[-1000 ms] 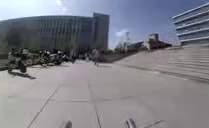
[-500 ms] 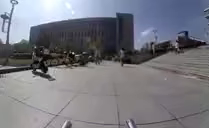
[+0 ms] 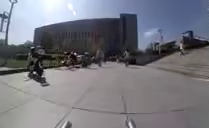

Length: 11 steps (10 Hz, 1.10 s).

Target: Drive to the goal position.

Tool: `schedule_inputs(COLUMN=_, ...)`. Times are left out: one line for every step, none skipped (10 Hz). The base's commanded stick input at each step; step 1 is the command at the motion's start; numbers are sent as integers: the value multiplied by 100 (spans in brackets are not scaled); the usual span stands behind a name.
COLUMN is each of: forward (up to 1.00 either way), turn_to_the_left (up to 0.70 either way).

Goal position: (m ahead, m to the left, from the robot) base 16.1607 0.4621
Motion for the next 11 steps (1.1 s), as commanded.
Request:
schedule_inputs(forward=100, turn_to_the_left=0)
schedule_inputs(forward=100, turn_to_the_left=0)
schedule_inputs(forward=100, turn_to_the_left=0)
schedule_inputs(forward=100, turn_to_the_left=0)
schedule_inputs(forward=100, turn_to_the_left=0)
schedule_inputs(forward=100, turn_to_the_left=-20)
schedule_inputs(forward=100, turn_to_the_left=-36)
schedule_inputs(forward=100, turn_to_the_left=-40)
schedule_inputs(forward=100, turn_to_the_left=-40)
schedule_inputs(forward=100, turn_to_the_left=-40)
schedule_inputs(forward=100, turn_to_the_left=-40)
